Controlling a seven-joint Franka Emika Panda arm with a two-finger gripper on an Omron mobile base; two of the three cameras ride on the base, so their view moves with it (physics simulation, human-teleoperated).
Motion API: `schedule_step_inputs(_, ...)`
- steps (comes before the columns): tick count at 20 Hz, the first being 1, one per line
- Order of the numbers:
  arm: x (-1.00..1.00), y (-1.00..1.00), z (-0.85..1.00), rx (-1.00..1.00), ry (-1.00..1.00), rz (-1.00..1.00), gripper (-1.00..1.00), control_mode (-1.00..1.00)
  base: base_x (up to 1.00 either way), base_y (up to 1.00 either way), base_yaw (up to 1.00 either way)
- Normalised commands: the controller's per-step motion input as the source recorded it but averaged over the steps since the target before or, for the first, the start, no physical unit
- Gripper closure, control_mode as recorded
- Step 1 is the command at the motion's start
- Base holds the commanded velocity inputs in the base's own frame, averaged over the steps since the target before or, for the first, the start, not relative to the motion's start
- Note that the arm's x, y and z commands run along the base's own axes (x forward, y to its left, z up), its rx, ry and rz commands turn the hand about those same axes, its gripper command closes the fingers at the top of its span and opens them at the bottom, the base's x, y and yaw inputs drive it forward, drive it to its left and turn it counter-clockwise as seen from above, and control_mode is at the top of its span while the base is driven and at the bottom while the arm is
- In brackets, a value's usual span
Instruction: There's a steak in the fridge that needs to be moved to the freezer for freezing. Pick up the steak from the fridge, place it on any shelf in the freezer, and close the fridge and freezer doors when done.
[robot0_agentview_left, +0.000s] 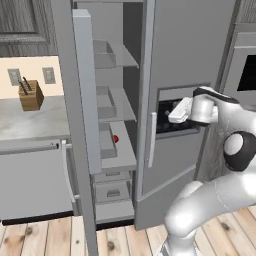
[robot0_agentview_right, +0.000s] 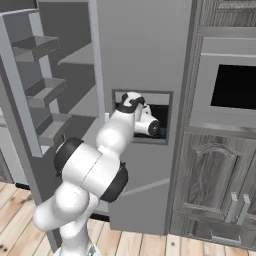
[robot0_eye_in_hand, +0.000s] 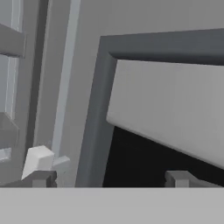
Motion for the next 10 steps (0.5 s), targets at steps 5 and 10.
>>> schedule_step_inputs(5,0.58,0.12,0.00,0.00,0.00,-0.05,-1.00,-1.00,0.00,0.00,0.00)
schedule_step_inputs(10,0.40,0.00,0.00,0.00,-0.02,-0.04,-1.00,-1.00,0.00,0.00,0.00)
